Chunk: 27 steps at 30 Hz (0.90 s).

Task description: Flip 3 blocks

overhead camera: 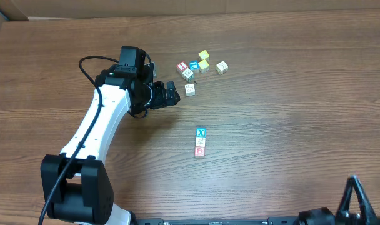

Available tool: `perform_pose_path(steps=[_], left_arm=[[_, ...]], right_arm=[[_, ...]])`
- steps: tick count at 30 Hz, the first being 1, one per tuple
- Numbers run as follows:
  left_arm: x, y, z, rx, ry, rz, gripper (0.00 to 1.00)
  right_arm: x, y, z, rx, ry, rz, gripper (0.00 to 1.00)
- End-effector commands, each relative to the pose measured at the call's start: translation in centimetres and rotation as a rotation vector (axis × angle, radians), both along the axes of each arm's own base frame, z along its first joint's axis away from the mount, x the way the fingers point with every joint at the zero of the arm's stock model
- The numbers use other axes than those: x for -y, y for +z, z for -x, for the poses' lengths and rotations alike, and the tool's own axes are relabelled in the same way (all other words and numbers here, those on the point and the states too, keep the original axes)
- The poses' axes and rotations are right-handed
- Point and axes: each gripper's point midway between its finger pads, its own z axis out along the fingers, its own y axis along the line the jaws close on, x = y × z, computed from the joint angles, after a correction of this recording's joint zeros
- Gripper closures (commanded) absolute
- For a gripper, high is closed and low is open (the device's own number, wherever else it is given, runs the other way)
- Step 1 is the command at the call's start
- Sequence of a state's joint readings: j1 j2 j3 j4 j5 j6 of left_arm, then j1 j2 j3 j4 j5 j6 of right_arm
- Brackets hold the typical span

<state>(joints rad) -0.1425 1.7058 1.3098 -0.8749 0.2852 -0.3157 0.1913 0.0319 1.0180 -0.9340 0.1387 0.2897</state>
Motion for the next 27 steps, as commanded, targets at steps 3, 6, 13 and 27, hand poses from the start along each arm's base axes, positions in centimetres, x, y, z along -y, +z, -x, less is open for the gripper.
perform_pose_path(steps=[3,6,13,27], left_arm=[[0.3,0.8,-0.2,0.017,0.007,0.017,0.0],[0.3,0.8,-0.2,0.017,0.007,0.017,0.0],[0.3,0.8,-0.2,0.017,0.007,0.017,0.0],[0.3,0.8,-0.2,0.017,0.007,0.017,0.0]], right_arm=[[-0.2,0.0,-2.5,0.079,-0.016,-0.01,0.0],[-0.5,1.7,-3.9,0.2,-0.018,-0.035,0.0],[-1.0,2.7,-6.7,0.467,-0.017,-0.088,0.0],[-5.1,-6.5,-11.0,0.513,0.084,0.169,0.0]])
